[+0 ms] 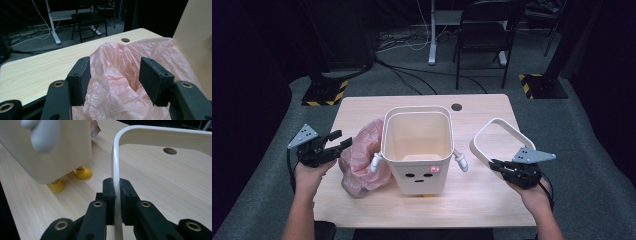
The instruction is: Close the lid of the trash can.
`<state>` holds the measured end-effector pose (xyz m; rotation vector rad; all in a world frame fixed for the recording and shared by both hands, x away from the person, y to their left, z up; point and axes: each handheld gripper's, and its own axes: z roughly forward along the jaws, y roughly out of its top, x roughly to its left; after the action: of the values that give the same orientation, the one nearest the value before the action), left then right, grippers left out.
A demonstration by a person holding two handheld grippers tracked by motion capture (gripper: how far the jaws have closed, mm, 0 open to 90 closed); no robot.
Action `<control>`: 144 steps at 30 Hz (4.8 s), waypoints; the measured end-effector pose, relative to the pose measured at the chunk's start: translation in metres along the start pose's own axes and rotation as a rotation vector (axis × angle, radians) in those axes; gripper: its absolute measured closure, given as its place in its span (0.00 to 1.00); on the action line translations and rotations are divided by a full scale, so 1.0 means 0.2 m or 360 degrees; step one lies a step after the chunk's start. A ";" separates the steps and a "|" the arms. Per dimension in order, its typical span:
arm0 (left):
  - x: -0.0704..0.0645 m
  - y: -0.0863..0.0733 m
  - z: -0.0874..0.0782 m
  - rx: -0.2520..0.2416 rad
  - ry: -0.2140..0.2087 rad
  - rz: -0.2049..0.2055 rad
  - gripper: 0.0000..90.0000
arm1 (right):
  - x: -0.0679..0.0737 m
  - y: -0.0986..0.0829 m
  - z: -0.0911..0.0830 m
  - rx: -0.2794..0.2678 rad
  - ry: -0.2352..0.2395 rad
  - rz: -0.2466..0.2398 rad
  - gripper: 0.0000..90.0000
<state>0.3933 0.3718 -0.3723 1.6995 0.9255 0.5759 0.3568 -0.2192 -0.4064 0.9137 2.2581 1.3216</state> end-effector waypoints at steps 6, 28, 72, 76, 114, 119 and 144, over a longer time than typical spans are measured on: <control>0.00 0.00 -0.01 -0.0004 -0.0002 -0.0001 0.47 | 0.02 0.08 -0.06 -0.0016 0.0021 -0.0056 0.93; 0.00 0.00 0.01 0.0013 -0.0006 0.0005 0.47 | 0.07 0.35 -0.20 -0.0093 0.0187 -0.0174 0.93; 0.01 -0.02 -0.03 0.0007 0.0019 -0.0010 0.47 | 0.32 0.83 -0.19 -0.0194 0.0631 -0.0473 0.93; 0.01 -0.02 -0.05 0.0010 0.0034 -0.0016 0.47 | 0.35 0.85 -0.17 -0.0191 0.0673 -0.0507 0.93; 0.03 -0.07 -0.22 -0.0020 0.0155 -0.0048 0.47 | 0.59 1.04 0.06 -0.0068 0.0923 -0.0775 0.93; 0.03 -0.07 -0.24 -0.0024 0.0162 -0.0052 0.47 | 0.61 1.05 0.07 -0.0038 0.0929 -0.0793 0.93; 0.03 -0.07 -0.23 -0.0018 0.0165 -0.0055 0.47 | 0.62 1.05 0.12 0.0049 0.0933 -0.0840 0.93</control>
<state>0.3573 0.4059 -0.3717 1.6526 1.0218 0.6502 0.3531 -0.0452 -0.2347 -0.1150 2.6755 1.4129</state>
